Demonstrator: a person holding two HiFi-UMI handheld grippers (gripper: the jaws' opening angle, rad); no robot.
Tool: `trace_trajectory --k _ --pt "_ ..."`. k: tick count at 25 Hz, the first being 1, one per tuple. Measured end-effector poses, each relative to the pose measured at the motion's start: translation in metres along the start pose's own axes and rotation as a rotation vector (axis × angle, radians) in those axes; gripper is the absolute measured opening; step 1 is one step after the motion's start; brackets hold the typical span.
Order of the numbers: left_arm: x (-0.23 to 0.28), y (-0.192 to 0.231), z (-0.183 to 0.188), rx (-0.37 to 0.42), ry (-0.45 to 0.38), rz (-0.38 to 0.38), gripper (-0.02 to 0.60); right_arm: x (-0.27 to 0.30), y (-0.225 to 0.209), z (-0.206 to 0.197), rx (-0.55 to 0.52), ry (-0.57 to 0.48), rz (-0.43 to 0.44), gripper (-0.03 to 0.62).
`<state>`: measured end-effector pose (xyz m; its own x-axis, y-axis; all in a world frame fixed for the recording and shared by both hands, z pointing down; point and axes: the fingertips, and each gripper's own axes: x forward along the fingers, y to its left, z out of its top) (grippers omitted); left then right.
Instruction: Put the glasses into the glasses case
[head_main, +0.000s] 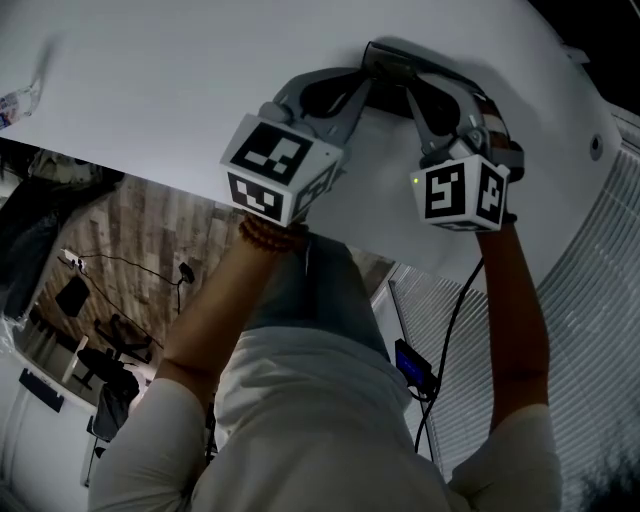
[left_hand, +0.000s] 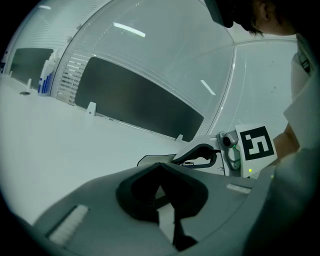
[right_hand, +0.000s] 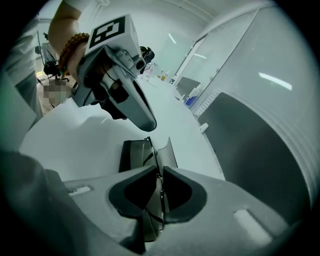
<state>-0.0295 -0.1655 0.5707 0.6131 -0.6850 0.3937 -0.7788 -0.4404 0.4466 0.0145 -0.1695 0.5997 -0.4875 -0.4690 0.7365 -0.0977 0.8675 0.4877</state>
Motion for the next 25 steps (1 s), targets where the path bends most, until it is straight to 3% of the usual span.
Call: trace_trajectory --k 25 --pt "-0.004 0.007 -0.016 -0.024 0.022 -0.009 0.0 0.017 0.013 -0.005 0.007 0.03 0.07 0.06"
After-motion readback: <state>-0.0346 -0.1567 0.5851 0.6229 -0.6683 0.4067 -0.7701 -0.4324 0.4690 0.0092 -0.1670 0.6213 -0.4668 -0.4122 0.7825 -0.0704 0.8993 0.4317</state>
